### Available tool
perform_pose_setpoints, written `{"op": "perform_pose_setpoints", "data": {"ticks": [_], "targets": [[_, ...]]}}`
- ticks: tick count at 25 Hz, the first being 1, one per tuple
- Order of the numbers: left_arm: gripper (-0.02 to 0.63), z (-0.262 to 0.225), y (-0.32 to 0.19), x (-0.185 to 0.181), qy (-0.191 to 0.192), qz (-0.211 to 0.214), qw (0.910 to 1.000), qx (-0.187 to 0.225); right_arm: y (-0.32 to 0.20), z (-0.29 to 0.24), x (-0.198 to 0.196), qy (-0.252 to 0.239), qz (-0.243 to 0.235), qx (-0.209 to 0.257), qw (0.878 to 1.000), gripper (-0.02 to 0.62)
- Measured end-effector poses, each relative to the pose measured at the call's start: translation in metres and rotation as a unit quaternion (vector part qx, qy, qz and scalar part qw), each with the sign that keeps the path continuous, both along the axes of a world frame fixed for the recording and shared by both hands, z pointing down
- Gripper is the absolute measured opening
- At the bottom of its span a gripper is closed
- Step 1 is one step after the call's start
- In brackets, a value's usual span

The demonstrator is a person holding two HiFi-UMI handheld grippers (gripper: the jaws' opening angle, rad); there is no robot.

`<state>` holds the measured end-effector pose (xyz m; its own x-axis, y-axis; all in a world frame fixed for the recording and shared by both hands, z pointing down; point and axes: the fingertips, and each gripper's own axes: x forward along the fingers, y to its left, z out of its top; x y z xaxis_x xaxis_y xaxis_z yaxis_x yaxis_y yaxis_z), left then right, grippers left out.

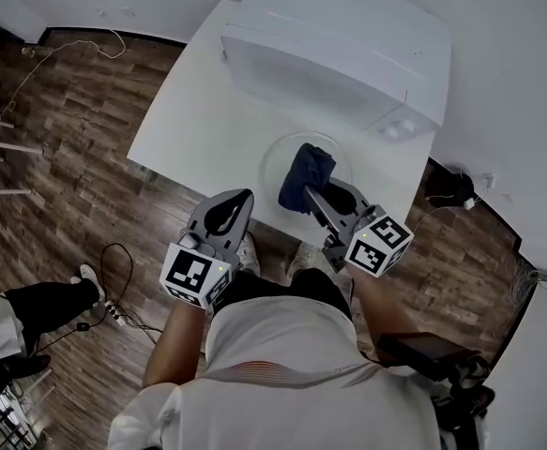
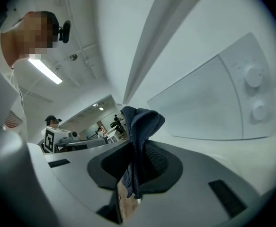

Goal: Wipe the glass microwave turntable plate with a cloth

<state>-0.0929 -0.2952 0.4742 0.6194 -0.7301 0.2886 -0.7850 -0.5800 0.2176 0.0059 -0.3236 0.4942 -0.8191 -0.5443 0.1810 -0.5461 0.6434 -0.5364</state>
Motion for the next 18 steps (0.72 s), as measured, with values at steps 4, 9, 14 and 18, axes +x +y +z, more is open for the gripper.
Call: {"op": "perform_pose_setpoints", "data": {"ticks": [4, 9, 14, 18], "targets": [[0.011, 0.006, 0.007, -0.019, -0.002, -0.008, 1.0000, -0.006, 0.024, 0.032, -0.052, 0.020, -0.055, -0.053, 0.997, 0.061], [0.011, 0.018, 0.013, -0.042, -0.004, -0.020, 0.9995, -0.023, 0.032, 0.094, -0.087, 0.046, -0.078, -0.154, 0.984, 0.061], [0.011, 0.026, 0.016, -0.045, -0.005, -0.014, 0.9994, -0.033, 0.025, 0.153, -0.082, 0.078, -0.058, -0.235, 0.967, 0.061], [0.011, 0.030, 0.014, -0.040, -0.004, -0.005, 0.9993, -0.038, 0.023, 0.177, -0.058, 0.077, -0.023, -0.291, 0.953, 0.061]]}}
